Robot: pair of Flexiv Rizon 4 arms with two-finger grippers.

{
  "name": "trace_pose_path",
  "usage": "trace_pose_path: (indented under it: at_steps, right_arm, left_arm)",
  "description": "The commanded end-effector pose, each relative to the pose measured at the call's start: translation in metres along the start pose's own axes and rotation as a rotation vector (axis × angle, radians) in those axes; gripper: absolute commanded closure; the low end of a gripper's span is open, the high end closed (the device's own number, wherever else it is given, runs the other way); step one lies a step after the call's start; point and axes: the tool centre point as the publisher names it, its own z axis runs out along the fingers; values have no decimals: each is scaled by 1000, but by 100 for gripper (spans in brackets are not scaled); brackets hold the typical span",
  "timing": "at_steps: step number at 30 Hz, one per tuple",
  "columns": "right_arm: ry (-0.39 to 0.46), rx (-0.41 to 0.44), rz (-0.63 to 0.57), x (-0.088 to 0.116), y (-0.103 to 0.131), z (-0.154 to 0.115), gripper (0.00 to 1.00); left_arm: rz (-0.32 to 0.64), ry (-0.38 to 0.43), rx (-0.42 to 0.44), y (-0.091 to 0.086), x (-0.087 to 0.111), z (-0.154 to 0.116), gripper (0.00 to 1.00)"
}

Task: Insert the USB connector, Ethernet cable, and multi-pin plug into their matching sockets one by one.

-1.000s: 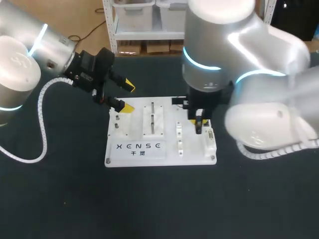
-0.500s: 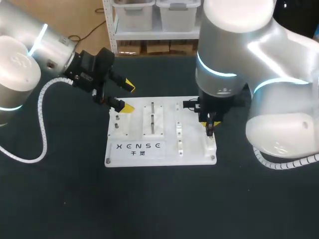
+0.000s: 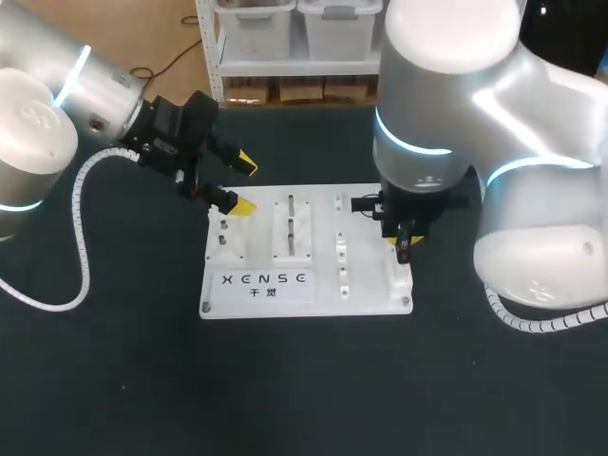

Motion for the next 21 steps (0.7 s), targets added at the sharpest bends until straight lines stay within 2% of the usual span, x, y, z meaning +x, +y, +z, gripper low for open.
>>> trace_pose_path:
  at_steps: [1,21]
  right_arm:
    - [-9,3,0,2,0,3,100]
    - [-30,-1,-7,1,2,12,100]
  left_arm:
    - [0,3,3,1,0,0,0]
    - [0,3,3,1,0,0,0]
